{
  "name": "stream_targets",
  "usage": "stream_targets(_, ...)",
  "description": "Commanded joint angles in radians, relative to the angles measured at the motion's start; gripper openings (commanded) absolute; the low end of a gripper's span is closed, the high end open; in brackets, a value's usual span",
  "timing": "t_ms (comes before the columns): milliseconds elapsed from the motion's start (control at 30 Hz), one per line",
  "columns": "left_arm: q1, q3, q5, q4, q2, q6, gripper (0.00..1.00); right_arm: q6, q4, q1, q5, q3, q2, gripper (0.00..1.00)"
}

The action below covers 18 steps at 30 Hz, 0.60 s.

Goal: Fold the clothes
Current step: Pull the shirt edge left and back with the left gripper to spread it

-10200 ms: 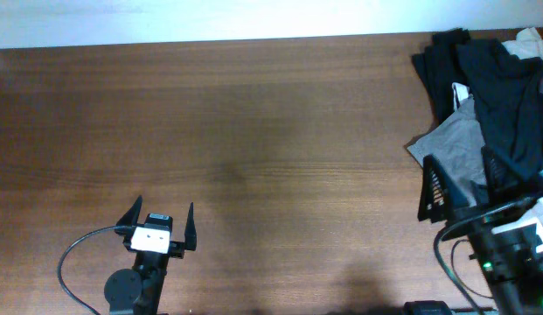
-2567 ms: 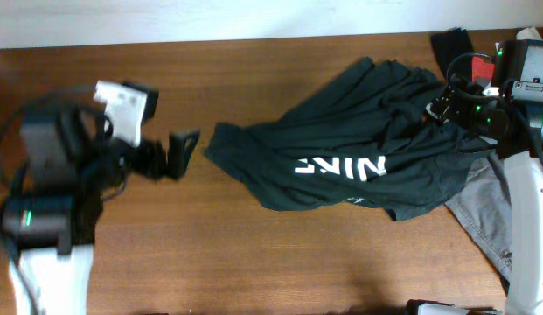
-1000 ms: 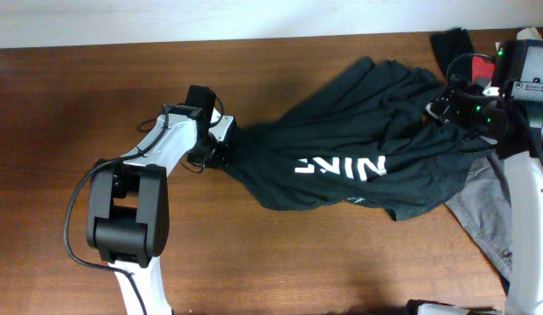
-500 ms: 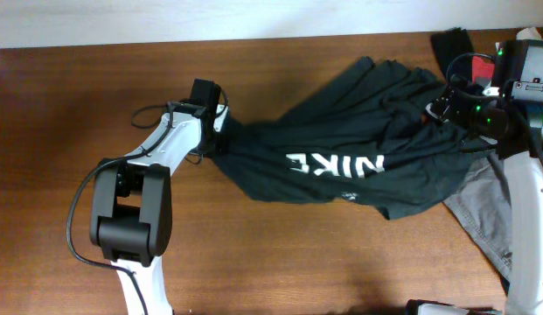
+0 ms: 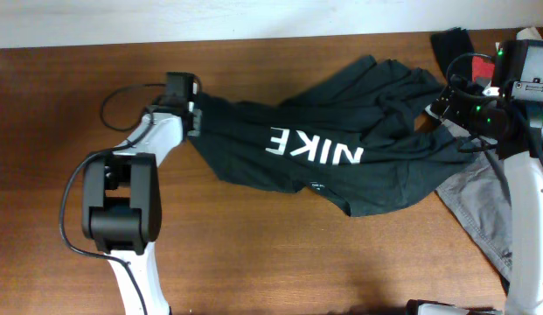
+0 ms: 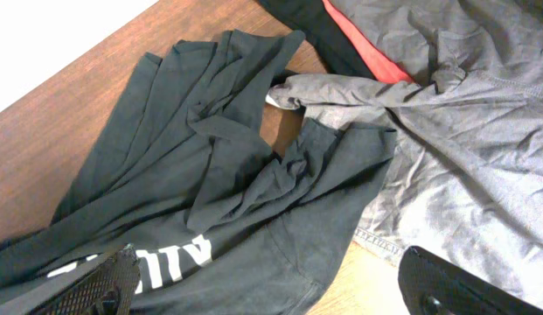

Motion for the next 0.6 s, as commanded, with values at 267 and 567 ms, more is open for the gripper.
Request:
stream_targets(267, 0.078, 0.056, 0.074, 0.13, -0.031, 0.02, 0.17, 0.0, 0.001, -0.002, 0.005, 0.001, 0.003, 0.99)
stream_targets(567, -0.034, 0.118, 0.311, -0.292, -0.285, -0.073, 0.01, 0.0, 0.001, -0.002, 0.005, 0.001, 0.003, 0.99)
